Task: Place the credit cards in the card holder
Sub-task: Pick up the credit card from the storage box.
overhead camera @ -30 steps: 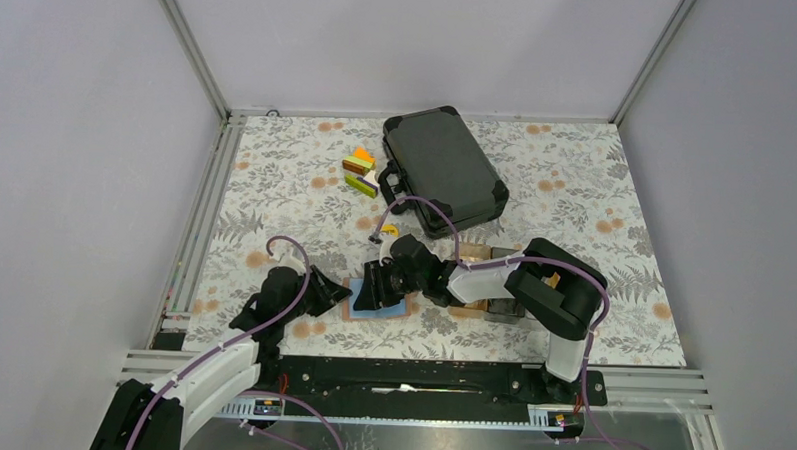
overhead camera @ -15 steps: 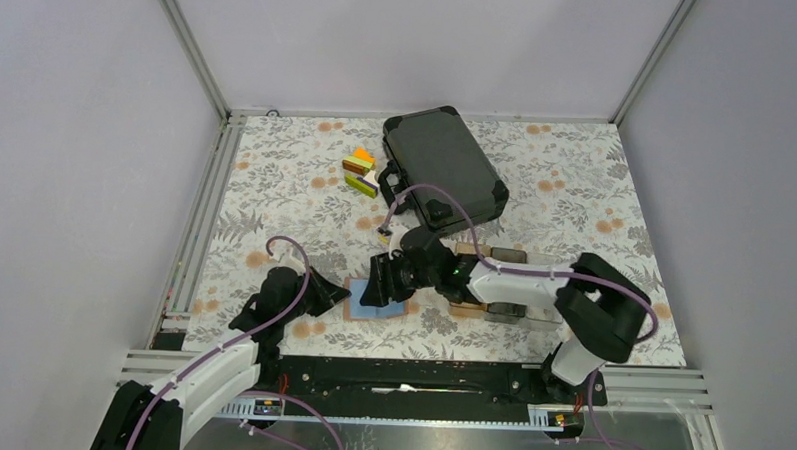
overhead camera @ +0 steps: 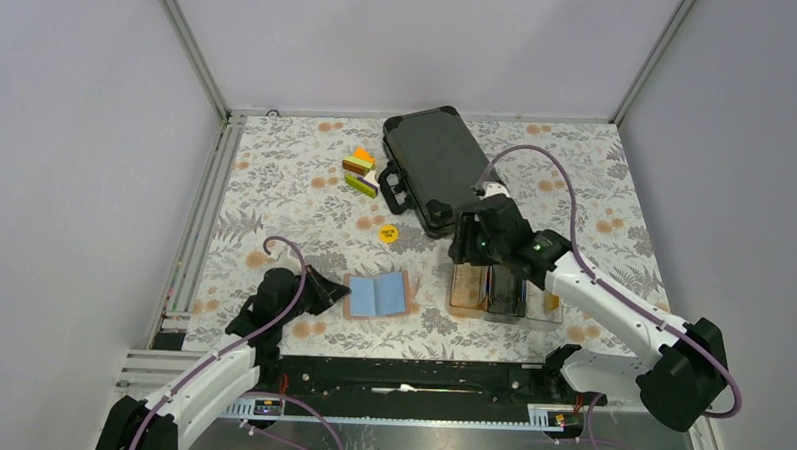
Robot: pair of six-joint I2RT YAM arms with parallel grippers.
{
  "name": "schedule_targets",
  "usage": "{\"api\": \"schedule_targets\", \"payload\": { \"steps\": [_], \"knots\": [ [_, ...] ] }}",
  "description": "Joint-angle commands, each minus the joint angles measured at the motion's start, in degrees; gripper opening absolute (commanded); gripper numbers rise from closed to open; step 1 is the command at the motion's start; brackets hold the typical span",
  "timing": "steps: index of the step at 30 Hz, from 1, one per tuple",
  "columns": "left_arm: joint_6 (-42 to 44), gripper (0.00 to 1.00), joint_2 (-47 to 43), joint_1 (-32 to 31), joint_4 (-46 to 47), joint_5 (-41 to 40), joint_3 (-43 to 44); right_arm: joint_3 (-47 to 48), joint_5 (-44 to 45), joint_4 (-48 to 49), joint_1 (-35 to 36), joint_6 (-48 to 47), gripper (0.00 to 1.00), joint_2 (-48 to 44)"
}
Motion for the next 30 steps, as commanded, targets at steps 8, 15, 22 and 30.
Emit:
{"api": "schedule_targets", "payload": {
  "steps": [8,15,22,30],
  "knots": [
    [1.2,0.0,-0.8,-0.1,-0.2,-0.5,1.8,-1.7,7.5,-10.9,-4.8,-2.3,0.46,2.9],
    [1.3,0.0,-0.7,-0.1,-0.5,-0.6,1.9,-3.1,7.6,-10.2,-4.8,-2.0,0.41,4.5],
    [1.3,0.0,-0.7,-0.1,-0.9,-0.6,2.2,-4.2,8.6,-10.0,-4.8,-1.7,0.38,5.5],
    [1.3,0.0,-0.7,-0.1,-1.1,-0.7,2.3,-5.0,8.4,-8.8,-4.8,-1.6,0.36,6.5]
  ]
}}
